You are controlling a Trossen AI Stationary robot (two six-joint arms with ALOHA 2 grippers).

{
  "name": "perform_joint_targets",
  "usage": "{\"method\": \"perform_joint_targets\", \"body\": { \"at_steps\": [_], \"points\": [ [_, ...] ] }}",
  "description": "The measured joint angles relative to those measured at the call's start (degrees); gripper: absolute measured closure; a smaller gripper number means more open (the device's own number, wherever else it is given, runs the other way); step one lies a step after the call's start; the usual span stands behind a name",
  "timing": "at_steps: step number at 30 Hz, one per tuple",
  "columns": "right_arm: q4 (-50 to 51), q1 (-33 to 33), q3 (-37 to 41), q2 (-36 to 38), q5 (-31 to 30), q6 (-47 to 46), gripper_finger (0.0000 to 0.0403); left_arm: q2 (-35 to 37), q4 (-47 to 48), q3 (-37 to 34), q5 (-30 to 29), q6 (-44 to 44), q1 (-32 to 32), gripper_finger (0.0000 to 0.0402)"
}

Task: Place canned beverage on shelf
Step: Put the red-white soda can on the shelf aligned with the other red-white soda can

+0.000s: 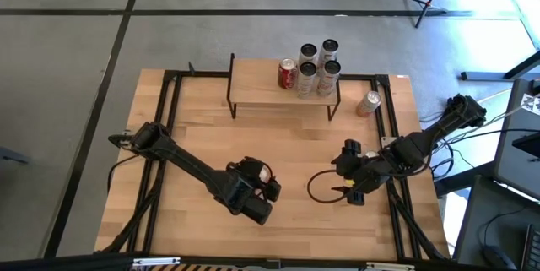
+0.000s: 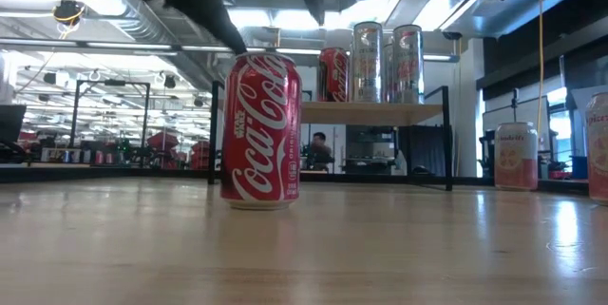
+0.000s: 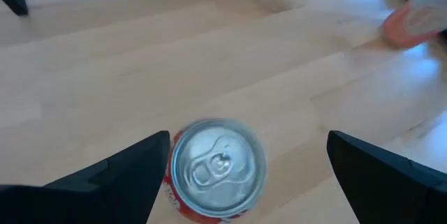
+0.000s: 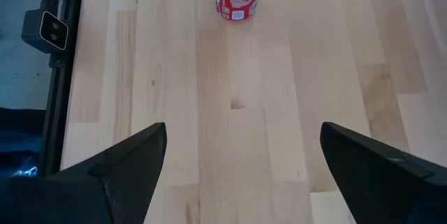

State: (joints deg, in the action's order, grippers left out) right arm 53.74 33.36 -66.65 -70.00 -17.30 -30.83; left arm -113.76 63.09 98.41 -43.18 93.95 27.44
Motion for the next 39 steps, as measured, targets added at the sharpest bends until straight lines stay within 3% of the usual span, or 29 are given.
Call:
{"method": "perform_joint_targets", "body": {
  "at_steps": [8,22,29,34,39],
  "points": [
    [0.1,0.0,0.0,0.0,0.9,1.3,0.0038,0.6,3.1,0.1,-0.1,4.9,0.6,0.0027],
    [-1.4,0.0,0.0,0.0,1.3,1.3,0.0038,-3.3,1.8,-1.3,1.4,4.4,1.0,0.0027],
    [-1.8,0.0,0.0,0.0,1.3,1.3,0.0038,-3.3,-7.9,-8.5,2.7,3.0,3.0,0.0029],
    [-1.8,0.0,0.0,0.0,0.9,1.9,0.0038,-3.3,-14.3,-13.9,1.3,0.2,2.8,0.0059],
    [-1.8,0.0,0.0,0.3,0.9,2.3,0.0038,-3.1,-16.1,-14.5,0.4,-6.6,2.0,0.0120]
  ]
}}
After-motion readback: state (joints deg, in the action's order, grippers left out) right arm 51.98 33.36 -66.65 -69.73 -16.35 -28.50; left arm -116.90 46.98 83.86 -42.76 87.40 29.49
